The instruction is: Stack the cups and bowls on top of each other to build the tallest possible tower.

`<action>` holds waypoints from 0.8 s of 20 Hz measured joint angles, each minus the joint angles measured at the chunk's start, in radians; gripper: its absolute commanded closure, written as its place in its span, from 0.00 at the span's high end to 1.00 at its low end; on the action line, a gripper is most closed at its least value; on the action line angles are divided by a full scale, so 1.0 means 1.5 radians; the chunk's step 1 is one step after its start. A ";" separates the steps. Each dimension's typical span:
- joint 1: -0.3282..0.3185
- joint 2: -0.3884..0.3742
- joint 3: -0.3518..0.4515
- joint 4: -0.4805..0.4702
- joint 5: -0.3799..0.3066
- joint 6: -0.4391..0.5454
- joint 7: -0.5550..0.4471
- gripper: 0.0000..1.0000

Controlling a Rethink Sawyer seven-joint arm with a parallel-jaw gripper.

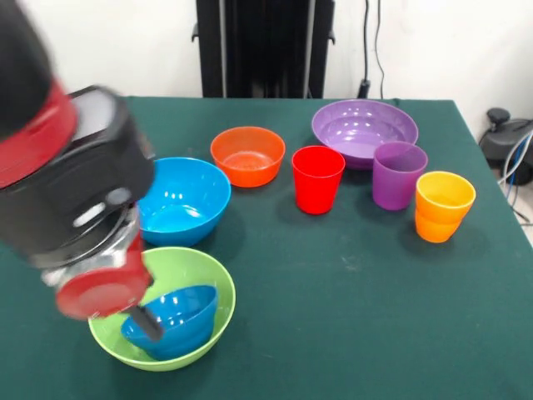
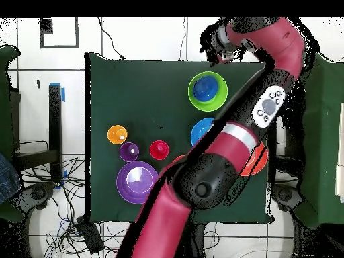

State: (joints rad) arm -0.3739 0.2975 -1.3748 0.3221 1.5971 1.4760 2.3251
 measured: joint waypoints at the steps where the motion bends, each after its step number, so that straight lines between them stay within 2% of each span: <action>1: 0.050 -0.024 0.037 0.073 -0.039 -0.009 0.000 1.00; 4: 0.115 -0.057 0.072 0.167 -0.078 -0.035 0.000 1.00; 6: 0.143 -0.072 0.083 0.206 -0.091 -0.053 0.000 1.00; 8: 0.199 -0.104 0.105 0.280 -0.115 -0.103 0.000 1.00; 13: 0.263 -0.151 0.131 0.364 -0.148 -0.191 0.000 1.00; 16: 0.274 -0.164 0.144 0.384 -0.158 -0.215 0.000 1.00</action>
State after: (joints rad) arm 0.0370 0.0516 -1.1593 0.8982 1.3607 1.1536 2.3251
